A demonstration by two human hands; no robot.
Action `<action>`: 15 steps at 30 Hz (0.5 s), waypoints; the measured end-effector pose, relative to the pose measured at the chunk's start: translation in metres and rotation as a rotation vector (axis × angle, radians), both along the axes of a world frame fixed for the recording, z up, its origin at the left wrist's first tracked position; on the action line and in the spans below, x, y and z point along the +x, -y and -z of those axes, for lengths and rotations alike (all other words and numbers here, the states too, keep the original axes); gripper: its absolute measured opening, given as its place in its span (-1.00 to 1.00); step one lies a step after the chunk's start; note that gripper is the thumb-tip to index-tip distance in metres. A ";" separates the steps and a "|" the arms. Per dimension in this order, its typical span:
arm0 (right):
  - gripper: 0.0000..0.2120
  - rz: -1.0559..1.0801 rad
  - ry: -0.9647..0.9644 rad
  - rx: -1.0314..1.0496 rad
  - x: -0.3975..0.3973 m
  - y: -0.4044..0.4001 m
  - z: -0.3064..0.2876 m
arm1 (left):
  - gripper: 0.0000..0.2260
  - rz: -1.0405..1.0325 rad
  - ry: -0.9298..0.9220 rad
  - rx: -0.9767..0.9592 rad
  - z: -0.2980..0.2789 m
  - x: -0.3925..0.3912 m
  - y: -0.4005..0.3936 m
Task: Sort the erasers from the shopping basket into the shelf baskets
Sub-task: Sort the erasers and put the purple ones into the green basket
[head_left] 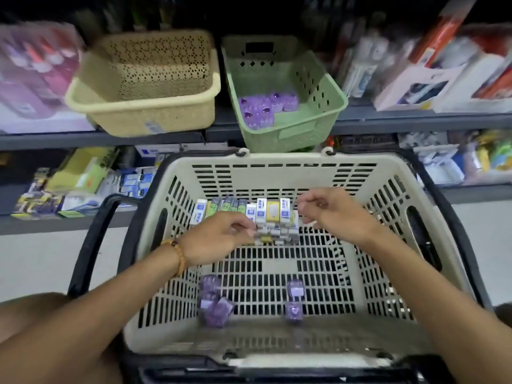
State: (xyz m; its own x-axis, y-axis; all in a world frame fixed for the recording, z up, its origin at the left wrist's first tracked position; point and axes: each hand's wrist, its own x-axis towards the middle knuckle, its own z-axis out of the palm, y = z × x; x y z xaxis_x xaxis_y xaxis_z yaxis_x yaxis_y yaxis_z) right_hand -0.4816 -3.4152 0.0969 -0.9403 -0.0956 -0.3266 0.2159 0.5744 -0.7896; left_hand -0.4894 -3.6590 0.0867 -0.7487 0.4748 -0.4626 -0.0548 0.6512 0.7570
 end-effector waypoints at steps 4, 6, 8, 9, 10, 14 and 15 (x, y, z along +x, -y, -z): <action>-0.83 -0.240 0.295 0.102 0.016 0.004 0.045 | -0.71 0.276 0.101 -0.336 0.035 -0.001 -0.004; -0.78 -0.412 0.364 0.191 0.020 0.009 0.065 | -0.63 0.368 0.173 -0.471 0.054 0.002 -0.003; -0.74 -0.545 0.404 0.280 0.023 0.012 0.084 | -0.56 0.469 0.225 -0.622 0.072 0.007 -0.001; -0.70 -0.578 0.420 0.317 0.025 0.013 0.090 | -0.52 0.520 0.239 -0.689 0.079 0.009 0.000; -0.65 -0.600 0.433 0.343 0.026 0.013 0.096 | -0.50 0.557 0.251 -0.731 0.085 0.011 0.001; -0.65 -0.698 0.469 0.360 0.030 0.011 0.112 | -0.69 0.586 0.300 -0.677 0.100 0.022 0.001; -0.66 -0.717 0.479 0.358 0.032 0.010 0.114 | -0.75 0.575 0.310 -0.645 0.102 0.024 0.000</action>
